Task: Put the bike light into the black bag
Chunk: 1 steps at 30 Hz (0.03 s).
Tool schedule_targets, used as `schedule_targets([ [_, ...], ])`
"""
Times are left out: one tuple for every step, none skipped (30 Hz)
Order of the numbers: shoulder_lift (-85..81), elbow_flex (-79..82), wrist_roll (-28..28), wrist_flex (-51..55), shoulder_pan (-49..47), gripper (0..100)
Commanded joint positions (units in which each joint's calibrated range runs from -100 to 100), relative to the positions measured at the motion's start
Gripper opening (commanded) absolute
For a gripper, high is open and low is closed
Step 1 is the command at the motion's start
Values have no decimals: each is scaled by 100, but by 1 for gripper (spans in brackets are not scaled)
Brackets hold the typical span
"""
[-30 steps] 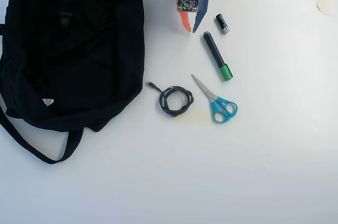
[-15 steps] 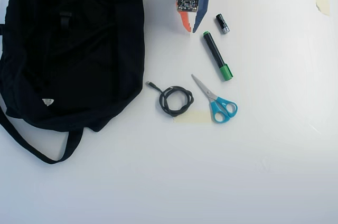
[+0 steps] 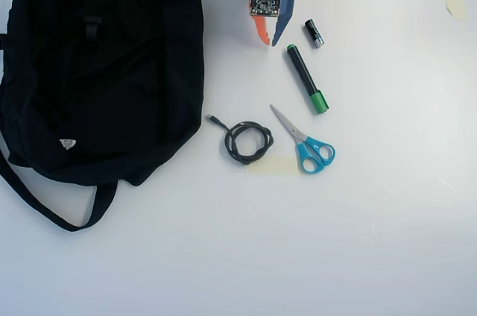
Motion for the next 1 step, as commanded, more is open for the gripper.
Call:
schedule_targets([
  [-116, 117, 19, 335, 21, 2],
])
